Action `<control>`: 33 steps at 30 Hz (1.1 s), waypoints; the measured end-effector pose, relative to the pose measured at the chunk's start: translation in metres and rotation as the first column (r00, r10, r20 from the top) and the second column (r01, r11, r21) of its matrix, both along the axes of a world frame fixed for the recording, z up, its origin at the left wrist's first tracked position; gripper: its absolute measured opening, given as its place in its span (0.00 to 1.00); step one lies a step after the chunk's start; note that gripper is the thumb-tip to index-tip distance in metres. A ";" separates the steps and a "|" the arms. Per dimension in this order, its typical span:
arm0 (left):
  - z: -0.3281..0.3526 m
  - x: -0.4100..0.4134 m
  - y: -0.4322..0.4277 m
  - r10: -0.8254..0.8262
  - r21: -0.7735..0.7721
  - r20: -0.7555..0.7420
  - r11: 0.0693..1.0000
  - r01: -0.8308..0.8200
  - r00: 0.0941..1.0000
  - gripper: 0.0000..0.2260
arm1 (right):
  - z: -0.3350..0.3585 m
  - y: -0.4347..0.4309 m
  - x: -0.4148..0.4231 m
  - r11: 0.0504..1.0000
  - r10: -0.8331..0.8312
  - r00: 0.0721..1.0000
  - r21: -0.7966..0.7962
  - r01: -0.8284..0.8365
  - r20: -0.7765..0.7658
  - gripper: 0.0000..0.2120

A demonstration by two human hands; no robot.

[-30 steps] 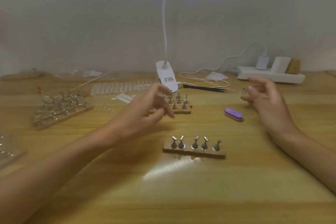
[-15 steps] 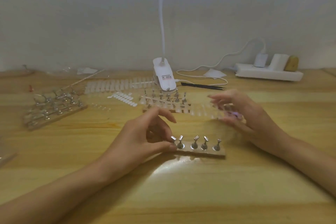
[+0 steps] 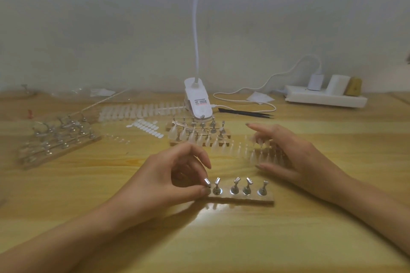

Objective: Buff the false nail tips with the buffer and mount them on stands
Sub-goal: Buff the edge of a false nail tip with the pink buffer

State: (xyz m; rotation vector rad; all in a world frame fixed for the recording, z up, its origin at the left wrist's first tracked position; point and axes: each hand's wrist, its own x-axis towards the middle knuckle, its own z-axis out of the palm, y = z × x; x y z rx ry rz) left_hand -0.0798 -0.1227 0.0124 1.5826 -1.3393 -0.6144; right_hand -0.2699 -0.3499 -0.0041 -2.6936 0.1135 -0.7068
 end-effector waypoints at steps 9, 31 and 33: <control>0.005 0.045 -0.004 -0.180 0.111 -0.319 0.968 0.226 0.930 0.26 | 0.006 0.002 0.001 0.998 -0.069 0.966 0.007 0.069 0.251 0.34; 0.043 0.010 -0.067 0.076 -0.105 0.315 0.993 -0.044 0.946 0.05 | 0.025 0.036 0.025 0.991 0.029 0.973 -0.132 0.001 0.231 0.34; 0.038 0.011 -0.068 0.100 -0.141 0.398 0.989 -0.047 0.912 0.07 | 0.024 0.035 0.025 0.996 -0.005 0.976 -0.084 0.024 0.217 0.36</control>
